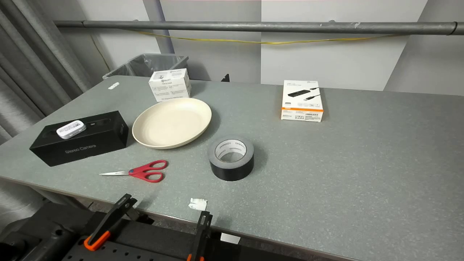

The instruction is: Pick up the masking tape and put it on the plate

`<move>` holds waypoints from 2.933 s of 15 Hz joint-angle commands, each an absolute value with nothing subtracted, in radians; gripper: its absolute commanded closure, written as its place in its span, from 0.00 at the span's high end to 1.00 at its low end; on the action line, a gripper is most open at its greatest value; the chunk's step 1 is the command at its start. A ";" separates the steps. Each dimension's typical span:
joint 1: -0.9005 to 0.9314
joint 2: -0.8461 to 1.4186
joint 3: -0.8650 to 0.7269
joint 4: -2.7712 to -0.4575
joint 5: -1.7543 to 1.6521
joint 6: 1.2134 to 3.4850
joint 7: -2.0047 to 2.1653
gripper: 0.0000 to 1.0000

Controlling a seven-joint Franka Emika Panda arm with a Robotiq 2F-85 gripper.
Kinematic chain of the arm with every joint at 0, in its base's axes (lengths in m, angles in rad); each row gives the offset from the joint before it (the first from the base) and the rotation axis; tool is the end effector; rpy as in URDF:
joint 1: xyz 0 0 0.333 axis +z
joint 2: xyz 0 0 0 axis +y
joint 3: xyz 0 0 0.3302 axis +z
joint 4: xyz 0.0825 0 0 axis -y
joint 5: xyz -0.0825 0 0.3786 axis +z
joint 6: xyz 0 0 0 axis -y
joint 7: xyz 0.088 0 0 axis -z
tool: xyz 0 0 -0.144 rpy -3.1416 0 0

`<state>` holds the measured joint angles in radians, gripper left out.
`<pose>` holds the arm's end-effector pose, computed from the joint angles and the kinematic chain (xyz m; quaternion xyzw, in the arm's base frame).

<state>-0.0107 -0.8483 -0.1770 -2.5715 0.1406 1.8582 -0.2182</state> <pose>0.2983 -0.0456 0.5058 -0.9887 -0.0246 -0.0844 0.1215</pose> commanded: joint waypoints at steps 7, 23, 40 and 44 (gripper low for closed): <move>-0.016 -0.847 -0.173 -2.569 0.144 1.855 -0.221 1.00; -0.059 -0.804 -0.187 -2.668 0.119 2.046 -0.223 1.00; -0.099 -0.414 -0.203 -2.794 0.100 2.470 -0.211 1.00; -0.087 -0.356 -0.195 -2.781 0.104 2.487 -0.202 1.00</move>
<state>-0.0963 -0.4127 -0.2058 -2.7946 0.1003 2.4726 -0.2120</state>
